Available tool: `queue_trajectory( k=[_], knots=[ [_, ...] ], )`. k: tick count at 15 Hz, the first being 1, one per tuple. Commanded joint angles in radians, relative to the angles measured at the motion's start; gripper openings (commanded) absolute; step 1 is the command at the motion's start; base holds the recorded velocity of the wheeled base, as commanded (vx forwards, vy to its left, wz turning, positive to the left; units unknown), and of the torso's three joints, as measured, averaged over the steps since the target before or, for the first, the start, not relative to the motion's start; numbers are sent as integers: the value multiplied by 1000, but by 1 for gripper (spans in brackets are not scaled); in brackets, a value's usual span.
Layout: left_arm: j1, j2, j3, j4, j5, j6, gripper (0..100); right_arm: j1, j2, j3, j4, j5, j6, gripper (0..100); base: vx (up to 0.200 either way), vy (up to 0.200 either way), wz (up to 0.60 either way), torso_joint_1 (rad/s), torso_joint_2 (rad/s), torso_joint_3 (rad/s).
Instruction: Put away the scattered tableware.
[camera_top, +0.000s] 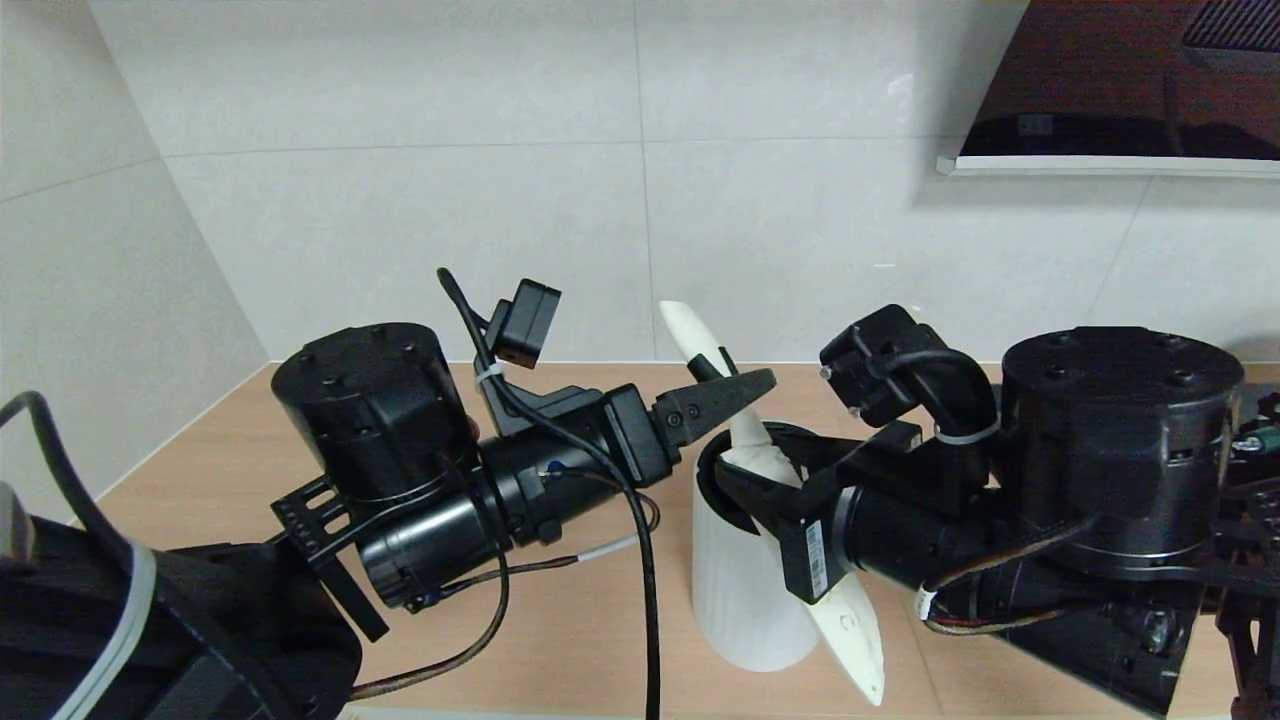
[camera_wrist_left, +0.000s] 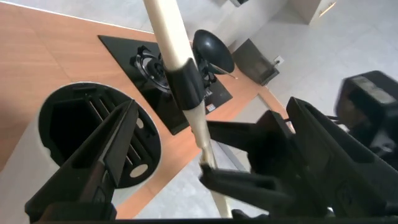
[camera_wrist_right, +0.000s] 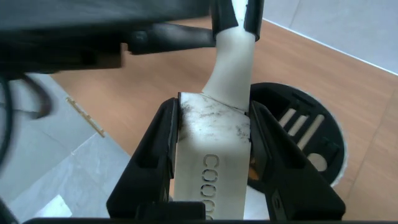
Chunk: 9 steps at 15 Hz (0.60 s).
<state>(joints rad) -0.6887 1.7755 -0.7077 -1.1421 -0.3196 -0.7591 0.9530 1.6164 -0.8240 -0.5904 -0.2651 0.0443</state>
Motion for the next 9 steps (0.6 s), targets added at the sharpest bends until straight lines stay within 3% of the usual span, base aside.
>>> queue_trajectory(
  k=[1,5,6,9],
  knots=[
    [-2,4,-1,-2,2,0,100,7,8,-1,-2,0,6,0,0,0,0,0,0,0],
    [-2,2,-4,-18,13,1,100,9,10,0,1,0,17,0,0,0,0,0,0,0],
    [-2,2,-4,-18,14,1,0,9,10,2,1,0,17,0,0,0,0,0,0,0],
    [-2,16,-4,-18,13,1,0,9,8,2,0,0,19,0,0,0,0,0,0,0]
  ],
)
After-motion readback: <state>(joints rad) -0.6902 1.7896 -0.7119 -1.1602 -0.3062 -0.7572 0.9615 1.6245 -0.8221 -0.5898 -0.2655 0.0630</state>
